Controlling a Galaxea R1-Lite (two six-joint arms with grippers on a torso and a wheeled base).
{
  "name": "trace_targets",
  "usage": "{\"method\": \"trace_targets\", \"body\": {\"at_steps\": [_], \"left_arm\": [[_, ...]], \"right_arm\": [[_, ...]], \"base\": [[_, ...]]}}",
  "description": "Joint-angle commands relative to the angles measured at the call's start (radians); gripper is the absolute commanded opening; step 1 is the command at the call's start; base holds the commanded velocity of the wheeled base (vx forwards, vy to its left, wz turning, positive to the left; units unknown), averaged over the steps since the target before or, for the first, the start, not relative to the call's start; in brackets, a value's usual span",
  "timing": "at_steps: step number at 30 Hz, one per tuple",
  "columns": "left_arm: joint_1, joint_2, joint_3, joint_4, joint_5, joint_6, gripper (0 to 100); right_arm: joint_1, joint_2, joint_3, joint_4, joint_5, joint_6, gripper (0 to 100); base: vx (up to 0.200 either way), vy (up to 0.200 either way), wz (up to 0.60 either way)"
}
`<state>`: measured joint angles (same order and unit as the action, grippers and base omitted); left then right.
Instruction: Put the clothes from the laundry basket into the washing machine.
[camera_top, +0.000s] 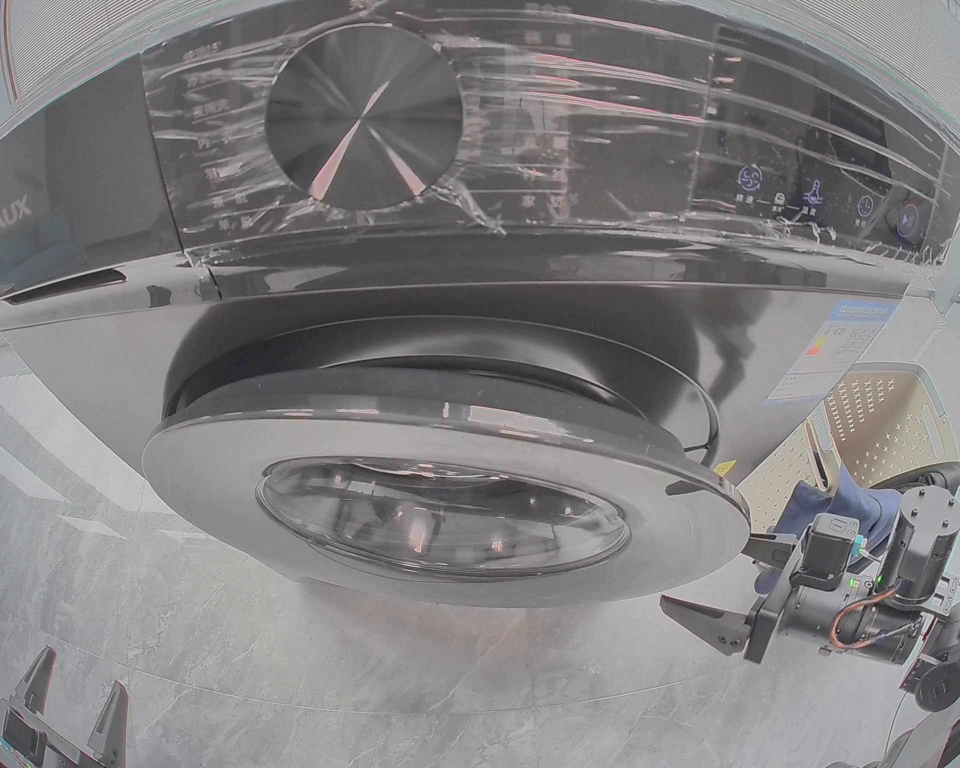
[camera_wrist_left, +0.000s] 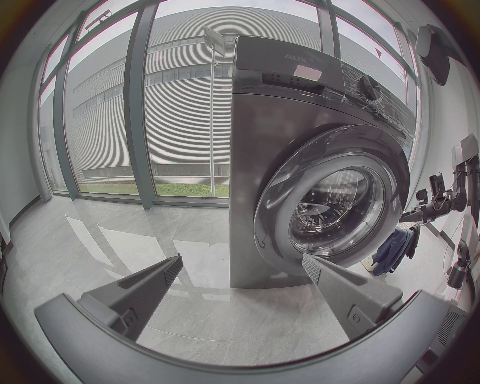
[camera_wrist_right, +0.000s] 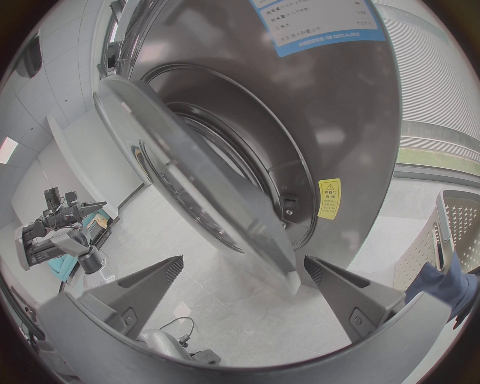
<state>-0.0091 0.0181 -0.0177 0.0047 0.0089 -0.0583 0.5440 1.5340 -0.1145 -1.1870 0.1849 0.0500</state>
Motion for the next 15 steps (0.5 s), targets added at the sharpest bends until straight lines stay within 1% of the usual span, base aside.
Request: {"method": "trace_targets", "body": {"at_steps": [1,6,12,15], "left_arm": [[0.0,-0.015,0.016,0.0,0.0,0.0,100],[0.0,-0.015,0.016,0.0,0.0,-0.002,100],[0.0,-0.013,0.016,0.0,-0.001,-0.002,100],[0.0,-0.013,0.016,0.0,0.0,-0.002,100]], "right_arm": [[-0.022,0.009,-0.028,-0.002,-0.004,0.002,100],[-0.012,0.02,-0.042,-0.002,-0.002,0.007,100],[0.024,0.018,-0.021,0.001,-0.001,0.008,100],[0.027,0.014,-0.002,0.0,0.004,0.008,100]], "base": [[-0.2,0.0,0.0],[-0.2,0.0,0.0],[0.0,0.0,0.0],[0.0,0.0,0.0]]}}
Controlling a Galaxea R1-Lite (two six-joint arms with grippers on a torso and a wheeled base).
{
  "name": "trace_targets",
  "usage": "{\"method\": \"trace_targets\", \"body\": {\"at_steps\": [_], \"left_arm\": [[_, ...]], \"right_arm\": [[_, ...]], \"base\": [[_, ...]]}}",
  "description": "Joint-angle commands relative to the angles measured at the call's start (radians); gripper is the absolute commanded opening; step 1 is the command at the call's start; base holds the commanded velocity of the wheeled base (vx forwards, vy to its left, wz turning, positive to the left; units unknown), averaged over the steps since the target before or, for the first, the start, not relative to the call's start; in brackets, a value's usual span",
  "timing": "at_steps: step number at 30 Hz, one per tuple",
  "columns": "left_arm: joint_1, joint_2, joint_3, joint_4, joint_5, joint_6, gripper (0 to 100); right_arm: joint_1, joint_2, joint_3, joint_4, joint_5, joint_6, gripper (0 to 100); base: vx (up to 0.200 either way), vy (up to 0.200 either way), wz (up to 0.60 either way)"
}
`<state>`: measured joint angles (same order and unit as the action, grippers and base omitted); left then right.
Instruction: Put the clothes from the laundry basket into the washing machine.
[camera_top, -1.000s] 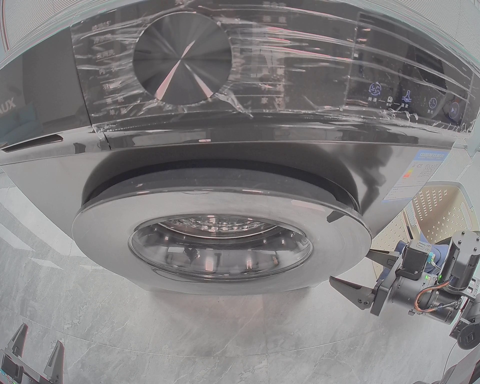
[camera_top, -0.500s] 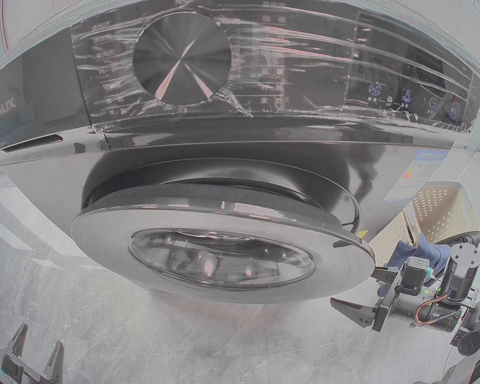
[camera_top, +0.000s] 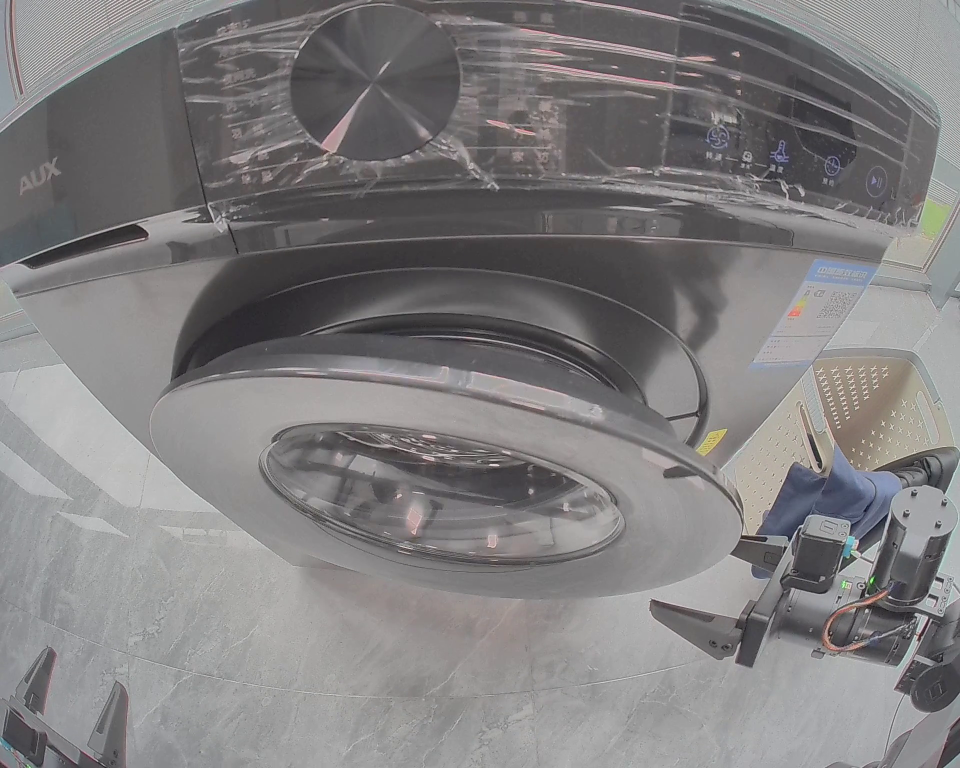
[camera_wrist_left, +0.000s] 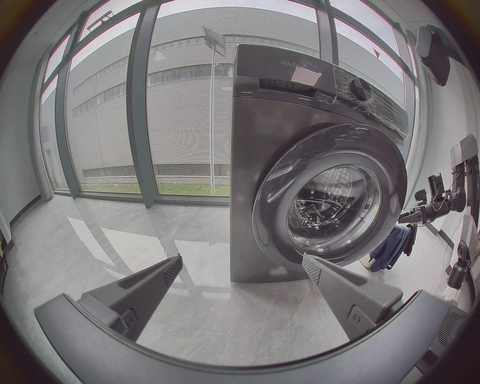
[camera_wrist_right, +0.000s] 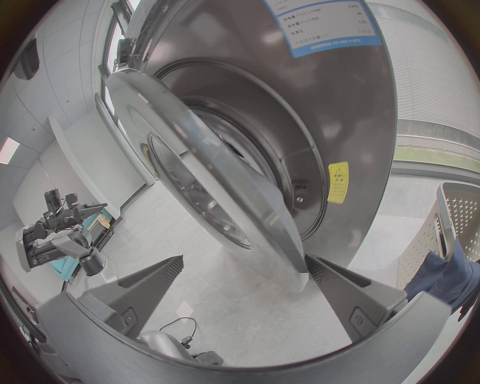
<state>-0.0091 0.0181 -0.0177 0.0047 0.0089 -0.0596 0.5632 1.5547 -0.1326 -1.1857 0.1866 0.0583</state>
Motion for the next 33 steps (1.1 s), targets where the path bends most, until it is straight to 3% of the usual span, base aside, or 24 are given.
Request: {"method": "trace_targets", "body": {"at_steps": [1,11,15,21,33], "left_arm": [[0.0,-0.013,0.016,0.0,0.0,0.0,100],[0.0,-0.013,0.016,0.0,0.0,0.0,100],[0.0,-0.013,0.016,0.0,0.0,0.0,100],[0.0,-0.013,0.016,0.0,0.0,0.0,100],[0.0,-0.015,0.016,0.0,-0.001,0.0,100]], "right_arm": [[0.009,-0.008,0.016,-0.002,0.002,0.002,100],[0.001,0.025,-0.029,-0.005,-0.006,0.005,100],[0.009,0.03,-0.013,-0.003,-0.006,0.005,100],[0.027,0.022,0.016,-0.003,-0.004,0.003,100],[-0.006,0.041,-0.084,-0.006,-0.03,0.021,100]], "base": [[0.0,0.0,0.0],[-0.04,0.0,0.0],[-0.2,0.0,0.0],[0.0,0.0,0.0],[0.0,0.0,0.0]]}}
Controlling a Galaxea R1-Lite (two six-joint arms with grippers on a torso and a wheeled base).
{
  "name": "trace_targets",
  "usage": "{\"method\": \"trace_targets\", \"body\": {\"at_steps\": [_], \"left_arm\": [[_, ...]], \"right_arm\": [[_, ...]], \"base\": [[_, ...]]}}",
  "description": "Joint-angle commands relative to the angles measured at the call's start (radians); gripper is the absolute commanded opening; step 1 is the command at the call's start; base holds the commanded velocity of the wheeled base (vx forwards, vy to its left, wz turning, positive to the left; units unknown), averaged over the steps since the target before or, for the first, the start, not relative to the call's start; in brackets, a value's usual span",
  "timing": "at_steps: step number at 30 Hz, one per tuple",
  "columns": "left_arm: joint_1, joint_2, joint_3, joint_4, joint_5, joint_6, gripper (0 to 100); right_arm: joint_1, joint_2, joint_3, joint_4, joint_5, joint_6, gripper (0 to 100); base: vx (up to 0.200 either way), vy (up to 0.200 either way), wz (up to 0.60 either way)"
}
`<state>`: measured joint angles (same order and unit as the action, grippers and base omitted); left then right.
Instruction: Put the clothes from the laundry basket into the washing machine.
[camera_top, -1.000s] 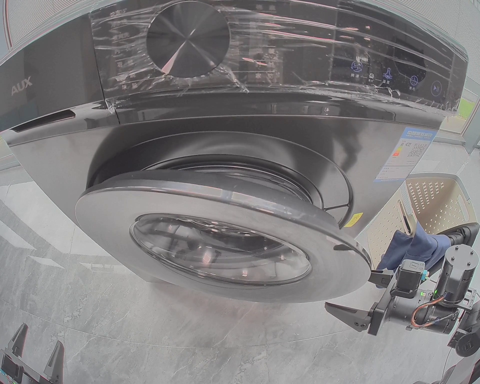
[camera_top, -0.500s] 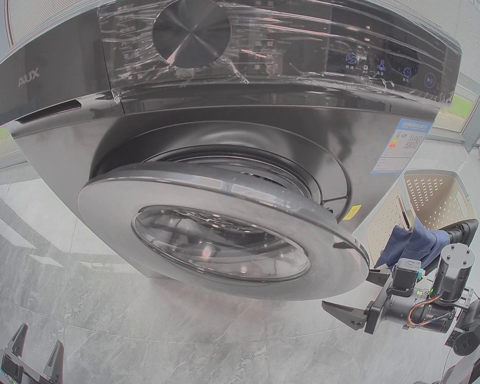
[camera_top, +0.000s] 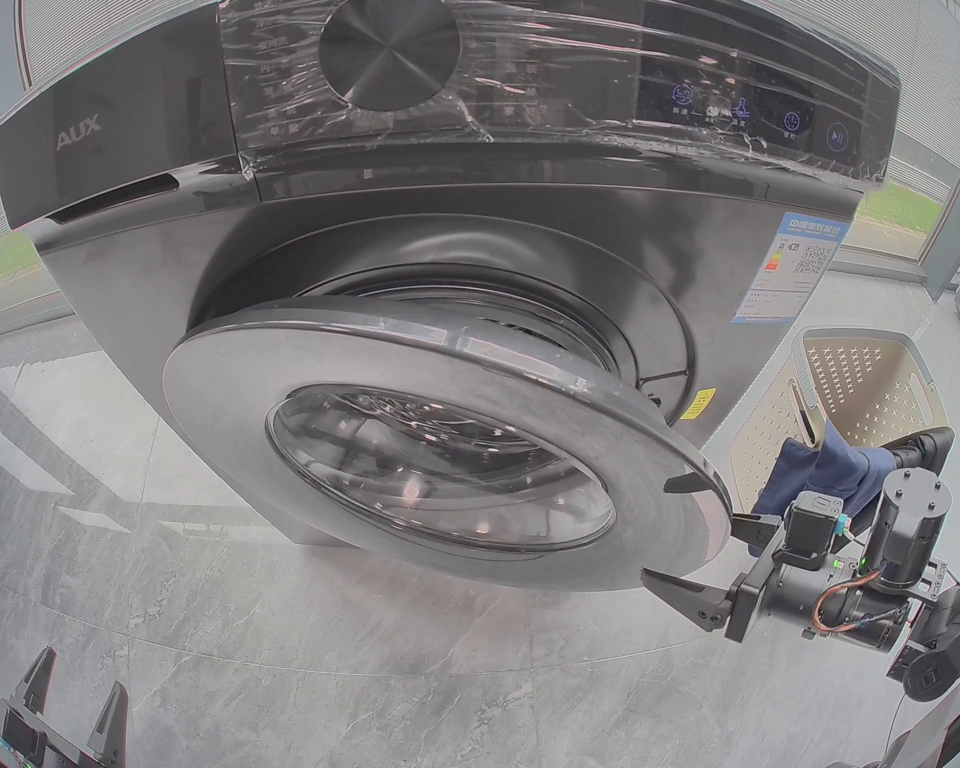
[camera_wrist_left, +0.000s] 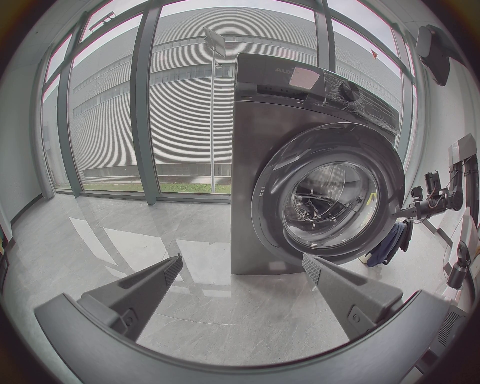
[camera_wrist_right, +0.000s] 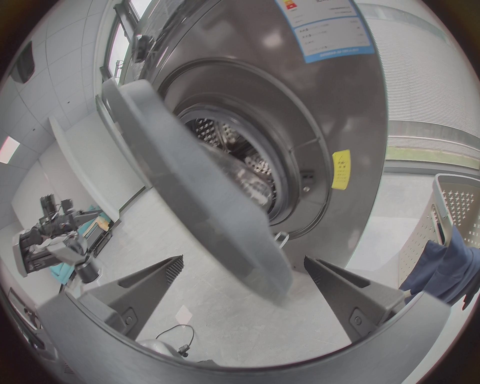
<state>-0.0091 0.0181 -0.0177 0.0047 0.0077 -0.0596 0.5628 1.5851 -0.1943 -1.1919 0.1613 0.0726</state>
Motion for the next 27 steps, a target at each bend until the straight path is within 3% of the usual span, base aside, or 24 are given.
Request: {"method": "trace_targets", "body": {"at_steps": [1,9,15,21,27], "left_arm": [[0.0,-0.013,0.016,0.0,0.002,0.0,100],[0.0,-0.013,0.016,0.0,0.002,0.0,100],[0.0,-0.015,0.016,0.0,0.002,0.0,100],[0.0,-0.015,0.016,0.0,0.002,0.0,100],[0.0,-0.013,0.016,0.0,0.002,0.0,100]], "right_arm": [[-0.003,0.012,-0.021,0.002,-0.005,0.009,100],[0.052,0.004,0.024,0.002,0.0,0.01,100],[0.051,0.006,0.013,-0.012,-0.003,0.009,100],[0.026,0.064,-0.016,-0.081,-0.023,0.009,100],[0.057,0.156,0.027,-0.207,-0.042,0.007,100]], "base": [[-0.2,0.0,0.0],[-0.2,0.0,0.0],[0.0,0.0,0.0],[0.0,0.0,0.0],[-0.2,0.0,0.0]]}}
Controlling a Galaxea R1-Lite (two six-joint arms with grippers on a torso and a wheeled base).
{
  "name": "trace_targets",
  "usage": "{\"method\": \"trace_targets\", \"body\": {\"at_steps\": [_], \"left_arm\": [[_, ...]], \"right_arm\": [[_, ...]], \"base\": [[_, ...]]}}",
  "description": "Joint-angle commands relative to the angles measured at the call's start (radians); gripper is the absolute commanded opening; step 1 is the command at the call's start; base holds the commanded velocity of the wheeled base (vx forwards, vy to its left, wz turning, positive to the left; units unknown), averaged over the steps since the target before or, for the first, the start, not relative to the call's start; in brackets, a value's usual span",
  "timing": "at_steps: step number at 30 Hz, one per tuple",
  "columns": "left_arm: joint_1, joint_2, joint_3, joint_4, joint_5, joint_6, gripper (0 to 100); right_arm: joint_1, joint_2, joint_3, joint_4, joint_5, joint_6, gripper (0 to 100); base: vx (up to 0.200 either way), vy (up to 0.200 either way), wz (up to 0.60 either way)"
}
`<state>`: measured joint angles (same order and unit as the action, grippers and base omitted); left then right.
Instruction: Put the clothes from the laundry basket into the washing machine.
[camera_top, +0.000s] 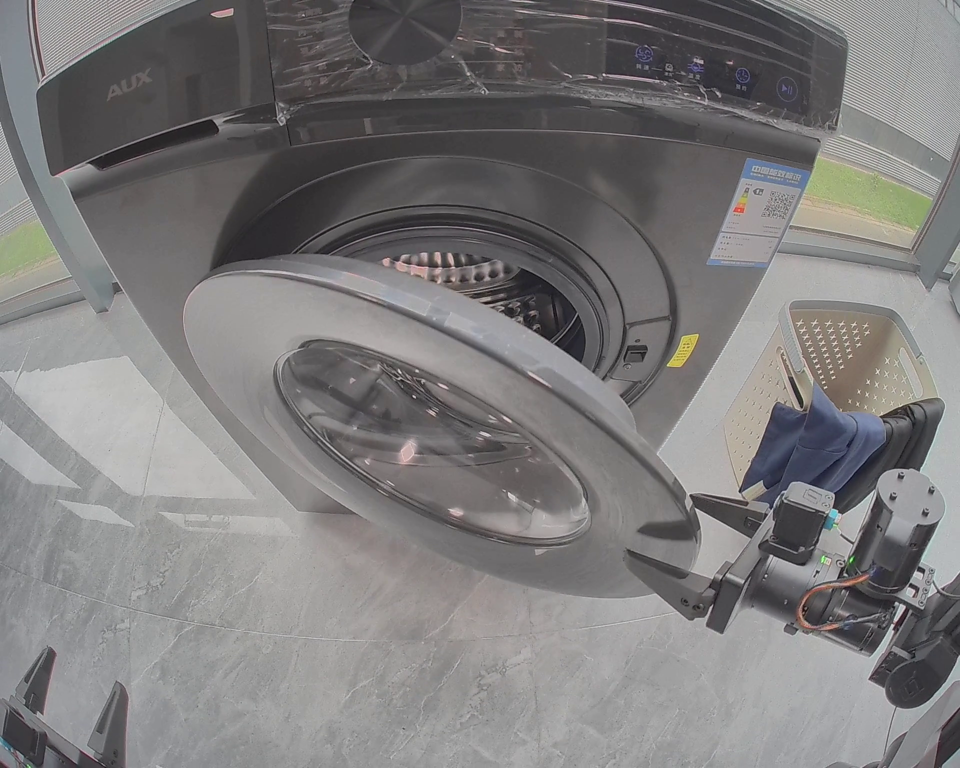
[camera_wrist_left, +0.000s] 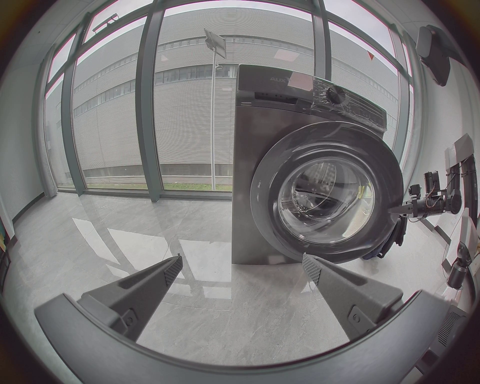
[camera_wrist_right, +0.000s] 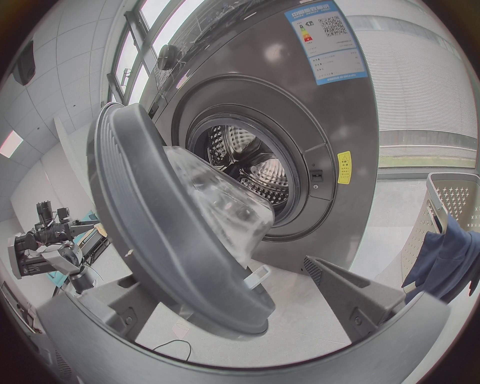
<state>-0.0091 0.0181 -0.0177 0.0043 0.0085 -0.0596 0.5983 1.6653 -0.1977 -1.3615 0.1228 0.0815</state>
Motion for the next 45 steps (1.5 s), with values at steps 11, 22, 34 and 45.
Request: {"method": "trace_targets", "body": {"at_steps": [11,22,34,45], "left_arm": [[0.0,-0.015,0.016,0.0,0.001,-0.002,100],[0.0,-0.015,0.016,0.0,0.001,0.0,100],[0.0,-0.015,0.016,0.0,0.001,-0.002,100],[0.0,-0.017,0.016,0.0,0.001,-0.002,100]], "right_arm": [[0.098,0.083,0.087,-0.125,-0.003,-0.002,100],[0.095,0.111,0.043,-0.126,-0.043,0.007,100],[0.063,0.096,0.17,-0.128,-0.041,0.004,100],[-0.14,0.128,-0.02,-0.123,-0.048,0.014,100]], "base": [[-0.109,0.0,0.0],[-0.073,0.0,0.0],[-0.083,0.0,0.0],[0.0,0.0,0.0]]}}
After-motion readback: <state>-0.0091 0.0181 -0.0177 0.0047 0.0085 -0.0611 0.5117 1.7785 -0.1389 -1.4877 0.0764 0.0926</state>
